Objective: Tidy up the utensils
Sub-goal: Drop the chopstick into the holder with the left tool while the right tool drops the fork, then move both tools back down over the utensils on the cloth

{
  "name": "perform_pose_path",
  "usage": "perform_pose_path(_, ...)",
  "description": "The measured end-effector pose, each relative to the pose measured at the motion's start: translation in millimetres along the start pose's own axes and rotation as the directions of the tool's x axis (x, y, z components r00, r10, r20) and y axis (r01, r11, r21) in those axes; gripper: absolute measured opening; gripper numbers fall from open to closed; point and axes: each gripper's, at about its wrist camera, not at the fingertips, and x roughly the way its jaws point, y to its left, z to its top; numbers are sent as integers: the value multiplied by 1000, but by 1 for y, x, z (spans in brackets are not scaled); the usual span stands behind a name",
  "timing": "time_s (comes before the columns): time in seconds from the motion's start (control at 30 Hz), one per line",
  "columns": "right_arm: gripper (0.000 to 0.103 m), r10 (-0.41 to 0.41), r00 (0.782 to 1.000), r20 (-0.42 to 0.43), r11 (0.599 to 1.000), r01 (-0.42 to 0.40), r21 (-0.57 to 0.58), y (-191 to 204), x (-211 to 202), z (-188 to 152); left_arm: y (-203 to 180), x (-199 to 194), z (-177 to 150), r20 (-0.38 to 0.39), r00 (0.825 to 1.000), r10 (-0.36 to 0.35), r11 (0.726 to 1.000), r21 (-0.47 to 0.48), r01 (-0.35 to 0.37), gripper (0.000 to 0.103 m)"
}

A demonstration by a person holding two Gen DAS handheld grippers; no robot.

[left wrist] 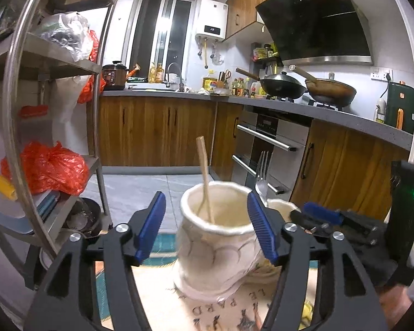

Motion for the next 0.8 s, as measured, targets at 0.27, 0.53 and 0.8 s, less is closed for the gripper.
perform_pose_path(0.27, 43, -13, 1000, 6, 999, 12, 32, -15, -33, -13, 23, -19, -36, -96, 995, 26, 1000, -13, -28, 62)
perform_pose_path(0.53, 42, -1, 995, -100, 995, 11, 102, -37, -42, -39, 38, -20, -73, -231, 973, -9, 998, -57, -4, 60)
perform_pose_path(0.8, 34, 41, 947, -318, 993, -2, 121, -48, -30, -74, 36, -23, -108, -370, 928, -38, 997, -75, 11, 45)
